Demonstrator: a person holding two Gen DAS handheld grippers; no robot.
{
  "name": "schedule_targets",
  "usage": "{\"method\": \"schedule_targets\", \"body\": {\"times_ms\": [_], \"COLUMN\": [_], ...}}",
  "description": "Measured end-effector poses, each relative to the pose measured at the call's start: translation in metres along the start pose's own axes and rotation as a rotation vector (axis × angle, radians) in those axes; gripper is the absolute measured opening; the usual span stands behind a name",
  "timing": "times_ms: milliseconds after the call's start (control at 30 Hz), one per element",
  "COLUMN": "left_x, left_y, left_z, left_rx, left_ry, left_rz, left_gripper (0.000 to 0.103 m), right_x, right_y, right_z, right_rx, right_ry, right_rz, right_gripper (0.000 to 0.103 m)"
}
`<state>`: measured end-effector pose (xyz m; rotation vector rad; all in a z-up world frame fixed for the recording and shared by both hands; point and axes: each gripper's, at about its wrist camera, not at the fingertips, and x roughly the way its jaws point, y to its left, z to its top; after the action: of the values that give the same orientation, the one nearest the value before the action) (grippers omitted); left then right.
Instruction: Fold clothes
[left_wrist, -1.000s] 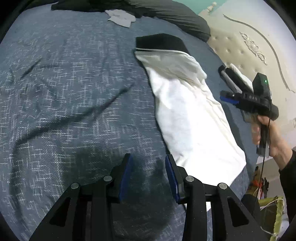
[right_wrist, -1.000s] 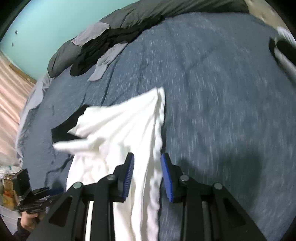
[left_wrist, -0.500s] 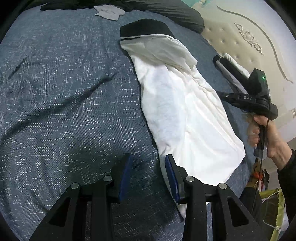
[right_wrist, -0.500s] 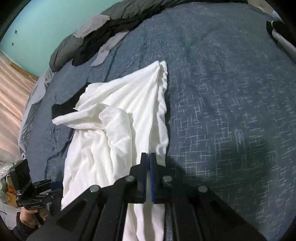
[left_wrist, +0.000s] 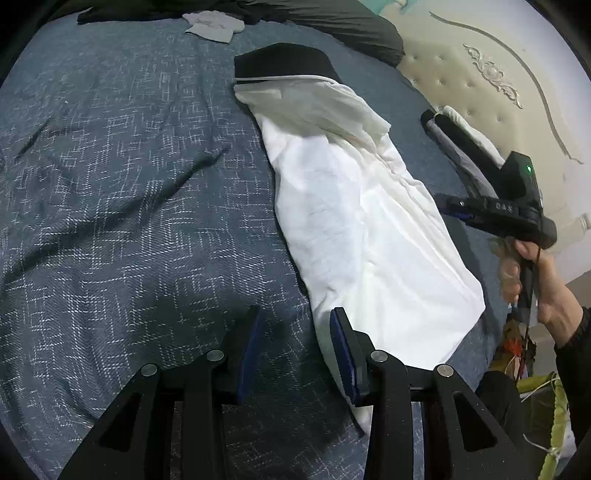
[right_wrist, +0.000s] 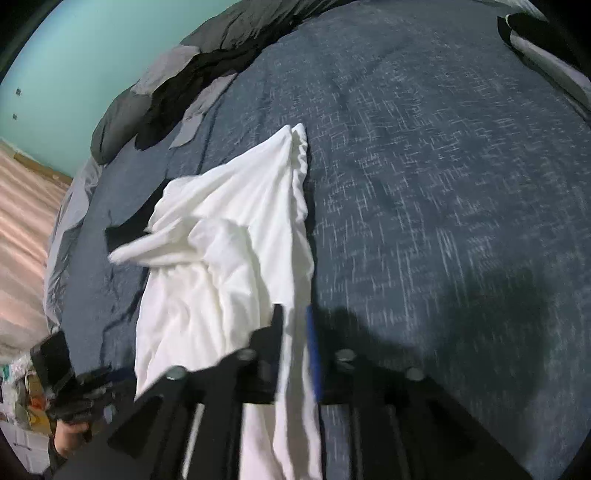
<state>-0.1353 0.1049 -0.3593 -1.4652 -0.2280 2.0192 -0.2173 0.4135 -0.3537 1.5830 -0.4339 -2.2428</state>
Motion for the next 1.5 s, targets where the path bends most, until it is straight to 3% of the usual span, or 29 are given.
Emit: {"method": "schedule_targets", "body": {"times_ms": [233, 267, 300, 733, 867, 1033, 1233, 1300, 1500], "left_x": [0.0, 0.0, 0.001, 0.006, 0.007, 0.007, 0.004, 0.003, 0.001], "left_y": [-0.005, -0.005, -0.005, -0.009, -0.013, -0.014, -0.006, -0.005, 0.0], "left_z": [-0.003, -0.004, -0.004, 0.002, 0.003, 0.0, 0.002, 0.003, 0.005], "left_rx": [0.008, 0.009, 0.009, 0.011, 0.017, 0.019, 0.0, -0.001, -0.009], "left_ry": [0.005, 0.008, 0.01, 0.014, 0.015, 0.015, 0.007, 0.004, 0.0], "left_rz": [-0.009, -0.011, -0.011, -0.014, -0.018, -0.017, -0.016, -0.017, -0.022], "left_gripper": [0.04, 0.04, 0.04, 0.04, 0.04, 0.04, 0.04, 0.04, 0.04], "right_x": [0.007, 0.01, 0.01, -0.001, -0.021, -0.028, -0.008, 0.002, 0.041], "right_y": [0.003, 0.005, 0.005, 0.011, 0.016, 0.025, 0.092, 0.114, 0.165], "right_z": [-0.025, -0.028, -0.028, -0.024, -0.026, -0.022, 0.004, 0.01, 0.018], "right_rx": [-0.015, -0.017, -0.018, -0.017, -0.047, -0.074, -0.314, -0.406, -0.665], "right_ry": [0.055, 0.057, 0.052, 0.024, -0.014, -0.044, -0.082, -0.099, -0.078], "right_rz": [0.015, 0.014, 0.014, -0.026, -0.037, -0.015, -0.038, -0.074, -0.14], "right_gripper": [0.019, 0.007, 0.003, 0.004, 0.023, 0.025, 0.035, 0.054, 0.056]}}
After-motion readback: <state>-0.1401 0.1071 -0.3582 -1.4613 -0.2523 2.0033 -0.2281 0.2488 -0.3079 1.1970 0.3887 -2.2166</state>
